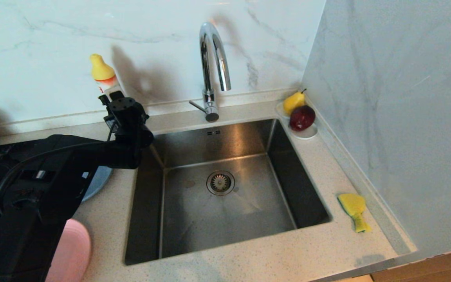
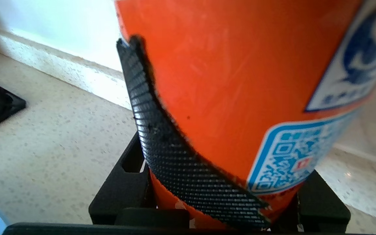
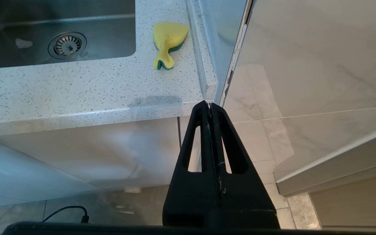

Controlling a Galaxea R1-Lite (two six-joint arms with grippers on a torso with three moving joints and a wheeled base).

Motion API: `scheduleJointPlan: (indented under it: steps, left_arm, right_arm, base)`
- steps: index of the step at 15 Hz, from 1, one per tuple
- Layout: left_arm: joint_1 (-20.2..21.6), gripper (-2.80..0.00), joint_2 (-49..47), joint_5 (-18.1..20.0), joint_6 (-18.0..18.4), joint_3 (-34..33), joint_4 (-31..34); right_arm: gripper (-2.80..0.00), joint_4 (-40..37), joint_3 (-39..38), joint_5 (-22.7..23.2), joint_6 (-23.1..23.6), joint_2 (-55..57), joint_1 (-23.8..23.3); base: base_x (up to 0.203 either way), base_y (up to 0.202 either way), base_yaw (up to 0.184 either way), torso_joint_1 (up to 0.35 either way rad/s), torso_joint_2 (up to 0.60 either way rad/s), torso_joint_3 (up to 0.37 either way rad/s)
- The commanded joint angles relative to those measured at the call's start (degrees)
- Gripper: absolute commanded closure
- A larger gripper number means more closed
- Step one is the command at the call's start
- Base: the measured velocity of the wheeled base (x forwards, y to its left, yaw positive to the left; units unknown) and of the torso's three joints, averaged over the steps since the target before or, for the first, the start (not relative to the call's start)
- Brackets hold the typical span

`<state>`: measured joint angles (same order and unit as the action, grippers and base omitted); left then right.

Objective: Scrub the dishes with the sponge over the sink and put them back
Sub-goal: Place the dish soap on the table

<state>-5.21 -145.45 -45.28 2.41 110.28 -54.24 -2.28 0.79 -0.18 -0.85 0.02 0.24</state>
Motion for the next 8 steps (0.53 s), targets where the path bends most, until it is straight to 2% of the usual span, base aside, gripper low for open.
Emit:
scheduleJointPlan:
  steps: [1,8]
  left_arm:
    - [0.02,0.00,0.25,-0.19,0.05,0.03,-0.26]
    - [-0.07,0.00,-1.42,-0.12,0.22,0.10,0.18]
  right_arm:
    - [0.00,-0.01,0.00,0.01,-0.03,-0.11,0.02]
    - [0.00,-0.01,0.00,0.01,-0.03,-0.11,0.02]
  base:
    - [0.000,0.000,0.000,0.000,0.00,0.000]
    - [0.000,0.000,0.000,0.000,0.00,0.000]
